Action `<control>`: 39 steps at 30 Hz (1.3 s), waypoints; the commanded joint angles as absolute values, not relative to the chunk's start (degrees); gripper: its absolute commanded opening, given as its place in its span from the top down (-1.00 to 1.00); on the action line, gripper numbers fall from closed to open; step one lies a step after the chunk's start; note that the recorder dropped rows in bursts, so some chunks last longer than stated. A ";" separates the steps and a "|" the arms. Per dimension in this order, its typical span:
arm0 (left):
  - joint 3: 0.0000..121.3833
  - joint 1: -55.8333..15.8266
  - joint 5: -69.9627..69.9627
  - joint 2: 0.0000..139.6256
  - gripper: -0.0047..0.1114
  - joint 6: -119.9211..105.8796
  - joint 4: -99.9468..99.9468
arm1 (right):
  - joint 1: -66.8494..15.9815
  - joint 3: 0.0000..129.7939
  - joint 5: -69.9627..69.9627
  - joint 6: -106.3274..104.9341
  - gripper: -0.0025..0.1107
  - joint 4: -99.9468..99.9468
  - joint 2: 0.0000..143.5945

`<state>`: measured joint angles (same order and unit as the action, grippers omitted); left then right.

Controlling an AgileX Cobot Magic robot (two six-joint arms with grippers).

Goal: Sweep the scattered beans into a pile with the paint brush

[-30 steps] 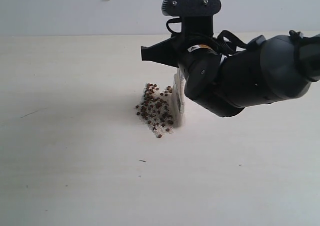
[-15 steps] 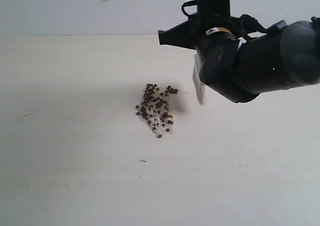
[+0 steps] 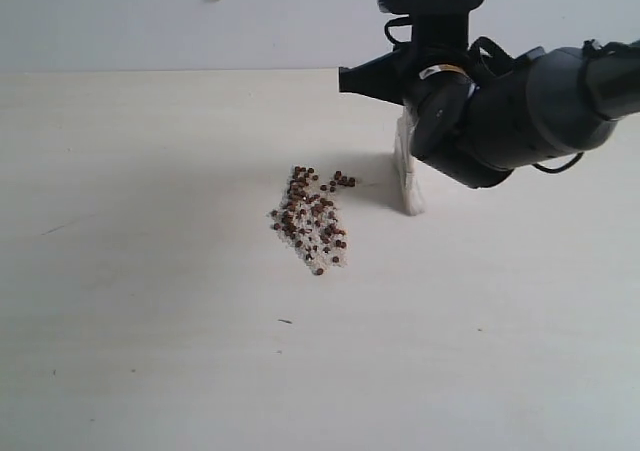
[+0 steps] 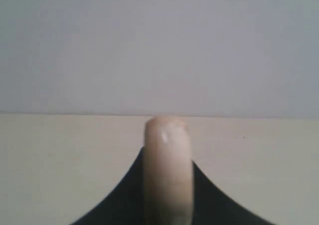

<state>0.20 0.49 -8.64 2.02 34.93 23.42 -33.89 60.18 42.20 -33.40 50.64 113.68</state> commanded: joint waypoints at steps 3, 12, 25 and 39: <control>0.00 0.73 -8.47 1.65 0.92 34.70 22.93 | -33.68 68.60 32.70 -32.68 0.96 49.29 117.50; 0.00 0.73 -8.47 1.65 0.92 34.70 22.93 | -33.68 75.01 23.93 -32.58 0.96 49.01 120.81; 0.00 0.73 -8.47 1.65 0.92 34.70 22.93 | -33.98 75.23 20.27 -20.81 0.96 37.22 120.81; 0.00 0.73 -8.47 1.65 0.92 34.70 22.93 | -33.98 75.23 16.19 -33.86 0.96 45.22 112.73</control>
